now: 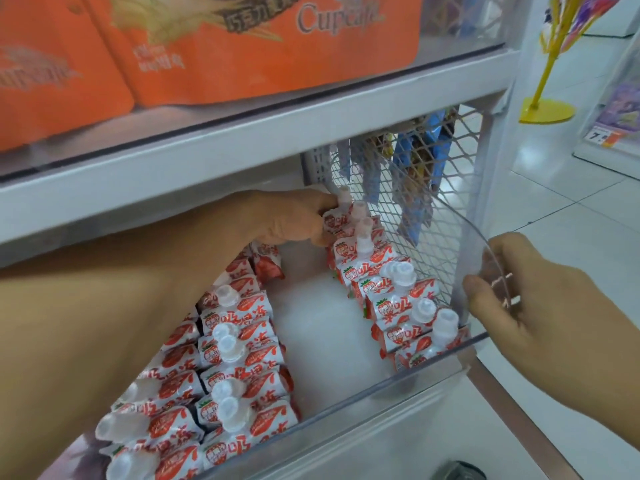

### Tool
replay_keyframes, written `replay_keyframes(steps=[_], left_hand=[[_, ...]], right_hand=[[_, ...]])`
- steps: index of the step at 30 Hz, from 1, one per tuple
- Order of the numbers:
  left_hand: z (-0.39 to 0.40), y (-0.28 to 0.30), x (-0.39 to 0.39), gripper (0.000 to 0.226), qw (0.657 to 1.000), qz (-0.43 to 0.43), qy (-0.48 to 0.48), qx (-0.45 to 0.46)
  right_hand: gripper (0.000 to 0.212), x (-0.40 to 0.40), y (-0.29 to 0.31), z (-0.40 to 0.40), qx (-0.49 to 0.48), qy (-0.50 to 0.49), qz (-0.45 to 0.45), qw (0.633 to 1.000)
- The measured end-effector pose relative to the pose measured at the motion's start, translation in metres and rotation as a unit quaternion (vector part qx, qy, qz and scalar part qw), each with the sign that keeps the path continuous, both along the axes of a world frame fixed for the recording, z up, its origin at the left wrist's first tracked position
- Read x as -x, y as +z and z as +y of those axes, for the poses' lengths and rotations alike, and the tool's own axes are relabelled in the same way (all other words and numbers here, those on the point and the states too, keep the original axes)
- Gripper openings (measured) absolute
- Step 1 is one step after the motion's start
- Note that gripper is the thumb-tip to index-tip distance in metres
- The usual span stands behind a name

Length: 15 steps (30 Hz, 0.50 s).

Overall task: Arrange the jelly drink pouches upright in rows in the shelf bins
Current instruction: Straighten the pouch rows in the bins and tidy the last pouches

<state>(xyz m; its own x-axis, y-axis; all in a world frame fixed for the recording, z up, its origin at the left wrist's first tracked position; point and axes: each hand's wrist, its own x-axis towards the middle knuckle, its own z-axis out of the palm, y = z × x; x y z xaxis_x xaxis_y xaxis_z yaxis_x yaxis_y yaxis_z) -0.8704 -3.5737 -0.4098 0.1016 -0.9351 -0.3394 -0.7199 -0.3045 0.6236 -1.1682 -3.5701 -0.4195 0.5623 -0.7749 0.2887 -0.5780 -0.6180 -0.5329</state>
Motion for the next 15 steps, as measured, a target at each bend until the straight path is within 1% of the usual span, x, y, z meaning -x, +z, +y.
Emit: replay_keyframes(steps=[3,4,5,6,7,9,10,12,13,14,15], left_hand=[[0.007,-0.004,-0.003,0.047,0.999,0.038,0.009,0.027],[0.01,-0.004,-0.004,0.045,0.999,0.033,0.006,0.038],[0.012,-0.004,-0.005,0.044,0.999,0.01,-0.005,0.05],[0.015,-0.002,-0.005,0.048,0.998,-0.032,-0.017,0.057],[0.019,0.001,-0.007,0.057,0.994,-0.085,-0.025,0.06],[0.031,0.012,-0.013,0.074,0.977,-0.198,-0.029,0.068],[0.038,0.018,-0.016,0.078,0.965,-0.254,-0.034,0.062],[0.052,0.027,-0.021,0.08,0.925,-0.373,-0.065,0.012],[0.057,0.029,-0.021,0.081,0.904,-0.419,-0.08,-0.016],[0.059,0.029,-0.021,0.08,0.892,-0.442,-0.09,-0.035],[0.06,0.028,-0.02,0.077,0.887,-0.45,-0.097,-0.039]], right_hand=[[0.023,-0.003,0.004,0.0,-0.027,-0.017,0.003,0.999],[0.027,-0.003,0.005,0.0,-0.038,-0.02,0.0,0.999],[0.031,-0.003,0.006,0.0,-0.045,-0.023,-0.006,0.999],[0.035,-0.004,0.008,0.002,-0.048,-0.027,-0.012,0.998],[0.036,-0.004,0.009,0.002,-0.047,-0.033,-0.016,0.998],[0.038,-0.001,0.01,0.003,-0.03,-0.046,-0.023,0.998],[0.041,0.001,0.011,0.003,-0.017,-0.054,-0.03,0.998],[0.047,0.006,0.016,0.003,0.016,-0.078,-0.042,0.996],[0.046,0.007,0.02,0.004,0.036,-0.082,-0.05,0.995],[0.043,0.006,0.026,0.008,0.053,-0.076,-0.065,0.994],[0.039,0.002,0.032,0.015,0.062,-0.06,-0.087,0.992]])
